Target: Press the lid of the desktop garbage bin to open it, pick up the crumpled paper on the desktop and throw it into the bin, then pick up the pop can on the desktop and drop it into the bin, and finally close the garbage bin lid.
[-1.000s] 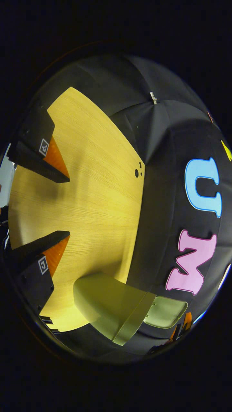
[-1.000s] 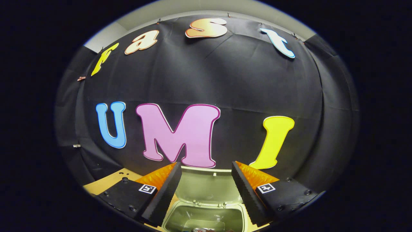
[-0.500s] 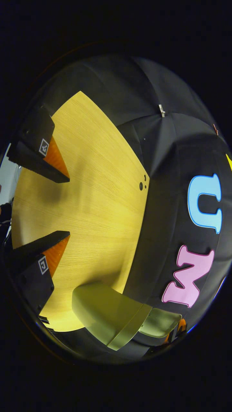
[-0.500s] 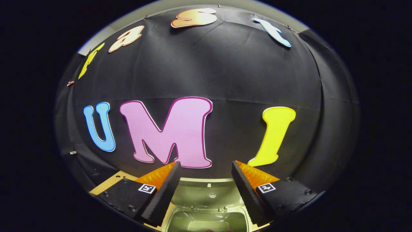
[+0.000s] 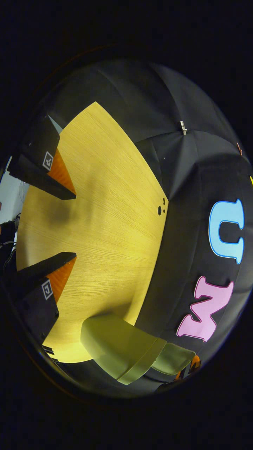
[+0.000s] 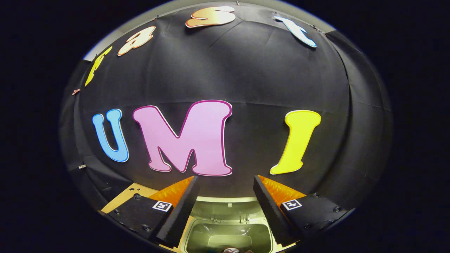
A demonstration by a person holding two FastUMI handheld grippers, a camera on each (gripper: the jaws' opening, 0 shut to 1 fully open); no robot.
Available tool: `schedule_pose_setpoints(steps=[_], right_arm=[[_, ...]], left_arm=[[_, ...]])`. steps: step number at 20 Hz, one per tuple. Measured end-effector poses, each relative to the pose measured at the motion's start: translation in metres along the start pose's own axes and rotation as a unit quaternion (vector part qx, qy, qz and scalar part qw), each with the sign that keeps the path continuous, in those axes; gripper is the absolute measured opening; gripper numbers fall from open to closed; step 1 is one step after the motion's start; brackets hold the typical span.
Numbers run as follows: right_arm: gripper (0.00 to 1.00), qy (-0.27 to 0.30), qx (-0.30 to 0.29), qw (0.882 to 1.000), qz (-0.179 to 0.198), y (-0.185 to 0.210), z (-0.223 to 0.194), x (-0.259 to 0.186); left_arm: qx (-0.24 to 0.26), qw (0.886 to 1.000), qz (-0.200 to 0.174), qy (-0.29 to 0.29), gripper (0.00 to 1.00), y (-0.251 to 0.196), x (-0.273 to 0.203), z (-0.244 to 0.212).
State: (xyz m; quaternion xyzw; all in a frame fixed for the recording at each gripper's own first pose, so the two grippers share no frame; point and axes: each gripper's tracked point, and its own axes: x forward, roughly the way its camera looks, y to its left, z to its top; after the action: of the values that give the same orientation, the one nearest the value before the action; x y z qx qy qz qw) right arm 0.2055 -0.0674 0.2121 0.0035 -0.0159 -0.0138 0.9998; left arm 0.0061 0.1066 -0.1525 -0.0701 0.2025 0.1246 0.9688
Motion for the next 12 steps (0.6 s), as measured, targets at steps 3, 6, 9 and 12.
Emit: schedule_pose_setpoints(steps=[3, 6, 9, 12], right_arm=[[0.97, -0.001, -0.005, 1.0, 0.004, 0.001, -0.008, -0.018], [0.97, 0.008, 0.0, 1.0, 0.003, 0.002, -0.022, -0.035], [0.97, 0.013, -0.002, 1.0, 0.003, 0.003, -0.038, -0.051], [0.97, 0.033, 0.0, 0.999, -0.002, 0.003, -0.065, -0.065]], left_arm=[[0.016, 1.0, -0.013, -0.008, 0.96, -0.007, 0.002, 0.005], [0.021, 0.999, -0.024, -0.01, 0.96, -0.015, 0.007, 0.009], [0.032, 0.999, -0.032, -0.006, 0.96, -0.019, 0.007, 0.005], [0.052, 0.998, -0.044, -0.003, 0.96, -0.021, 0.003, -0.001]])
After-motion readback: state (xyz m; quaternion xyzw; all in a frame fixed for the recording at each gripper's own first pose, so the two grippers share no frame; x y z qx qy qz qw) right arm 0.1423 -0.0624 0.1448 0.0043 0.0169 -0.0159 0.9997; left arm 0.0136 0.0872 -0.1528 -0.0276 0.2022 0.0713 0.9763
